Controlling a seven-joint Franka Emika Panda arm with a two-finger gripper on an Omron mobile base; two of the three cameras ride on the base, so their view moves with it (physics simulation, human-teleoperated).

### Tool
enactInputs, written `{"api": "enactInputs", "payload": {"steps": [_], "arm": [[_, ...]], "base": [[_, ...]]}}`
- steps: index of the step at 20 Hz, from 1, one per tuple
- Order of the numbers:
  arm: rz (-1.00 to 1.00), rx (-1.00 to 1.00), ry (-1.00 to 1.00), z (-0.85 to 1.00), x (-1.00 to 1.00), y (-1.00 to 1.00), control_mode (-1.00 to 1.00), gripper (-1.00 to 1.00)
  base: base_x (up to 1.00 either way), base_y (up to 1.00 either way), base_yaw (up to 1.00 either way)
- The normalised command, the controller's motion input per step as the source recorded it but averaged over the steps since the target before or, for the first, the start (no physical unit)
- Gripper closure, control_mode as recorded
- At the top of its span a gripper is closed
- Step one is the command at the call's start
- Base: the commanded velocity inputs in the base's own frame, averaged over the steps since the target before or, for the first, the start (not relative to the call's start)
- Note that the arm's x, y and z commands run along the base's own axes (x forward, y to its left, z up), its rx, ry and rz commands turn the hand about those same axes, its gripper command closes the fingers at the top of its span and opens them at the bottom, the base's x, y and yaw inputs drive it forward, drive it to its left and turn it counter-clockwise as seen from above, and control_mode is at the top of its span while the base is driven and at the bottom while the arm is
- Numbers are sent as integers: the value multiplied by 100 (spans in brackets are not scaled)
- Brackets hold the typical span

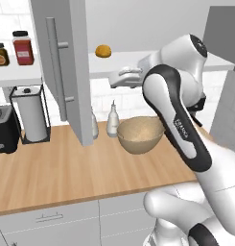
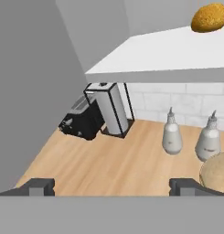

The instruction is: Open the cabinet, pick up the bread from the cabinet and place it in the basket. Then move the basket to the dining counter.

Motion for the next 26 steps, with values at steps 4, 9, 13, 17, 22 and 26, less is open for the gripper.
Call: {"api": "enactInputs", "payload": {"steps": [4, 9, 13, 17, 22, 26], "arm": [[-17, -17, -8, 48, 67, -76, -100, -100], [-18, -6, -8, 44, 90, -51, -100, -100], [-22, 0, -3, -13, 100, 0, -100, -100], [-19, 0, -17, -2, 92, 2, -100, -100], [-7, 2, -7, -1, 59, 3, -100, -100], [0, 3, 2, 0, 73, 6, -100, -100]], "base": [[0, 0, 0], [0, 0, 0], [0, 0, 0], [0, 0, 0], [0, 0, 0], [0, 0, 0]]}}
